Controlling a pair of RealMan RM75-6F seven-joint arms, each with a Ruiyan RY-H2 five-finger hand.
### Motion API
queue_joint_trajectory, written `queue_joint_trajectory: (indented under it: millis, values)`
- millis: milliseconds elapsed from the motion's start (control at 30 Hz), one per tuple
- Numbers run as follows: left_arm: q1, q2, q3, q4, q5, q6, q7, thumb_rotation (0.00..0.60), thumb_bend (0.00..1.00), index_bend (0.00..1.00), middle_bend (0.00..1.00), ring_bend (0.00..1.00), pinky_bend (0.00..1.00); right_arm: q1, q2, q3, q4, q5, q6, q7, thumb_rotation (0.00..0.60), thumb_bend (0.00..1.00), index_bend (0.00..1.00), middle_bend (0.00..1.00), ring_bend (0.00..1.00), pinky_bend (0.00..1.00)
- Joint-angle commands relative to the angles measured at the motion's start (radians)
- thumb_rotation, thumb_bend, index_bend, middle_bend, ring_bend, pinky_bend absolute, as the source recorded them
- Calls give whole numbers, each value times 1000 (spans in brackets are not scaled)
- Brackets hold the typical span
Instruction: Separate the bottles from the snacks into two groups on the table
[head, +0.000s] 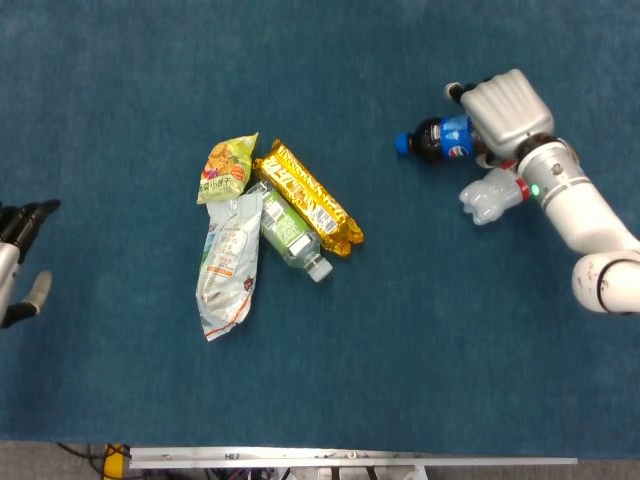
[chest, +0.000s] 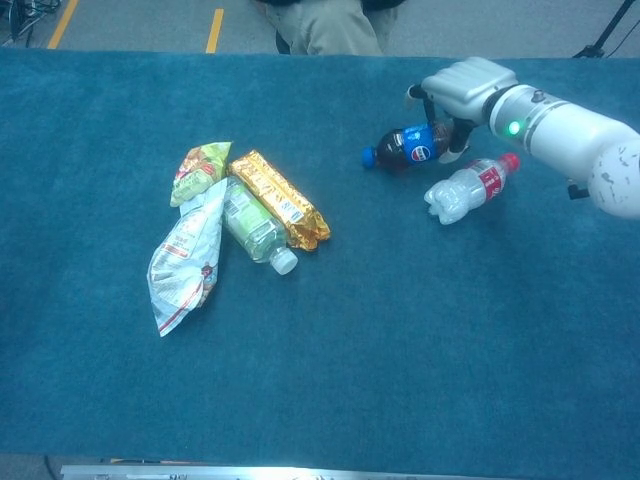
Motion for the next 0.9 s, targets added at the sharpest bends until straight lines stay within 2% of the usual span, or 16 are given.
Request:
queue_joint_trajectory:
  millis: [33, 267, 400, 567, 733, 900]
  values:
    - [1, 1, 1, -1, -1, 1, 0, 600, 405, 100, 196, 191, 146, 2, 3, -3, -9, -4, -3, 3, 600, 109, 214, 394, 392, 588]
    - [0, 3, 0, -2, -2, 0, 3, 600, 405, 100, 196, 192, 146, -9, 55, 10, -120, -89, 16, 62, 600, 109, 209, 393, 380, 584]
    - [-1, 2, -2, -1, -4, 0, 4, 600, 405, 100, 196, 192, 146, -21, 97, 6, -215, -201, 36, 100, 600, 109, 209, 392, 361, 543]
    - [-1, 1, -1, 1, -10, -5, 4, 600, 405, 100, 196, 192, 146, -19, 147, -37, -342, -389, -2, 139, 600, 109, 209, 393, 335, 463]
    - [4, 3, 1, 4, -10, 1, -1, 600, 405, 100, 196, 192, 146, -14, 141, -75, -398, -527, -6, 130, 600, 109, 209, 392, 316, 438]
    - [12, 4, 4, 12, -10, 10, -12, 600, 405, 100, 195, 192, 146, -1, 106, -88, -415, -560, -28, 107, 600, 109, 208, 392, 313, 436]
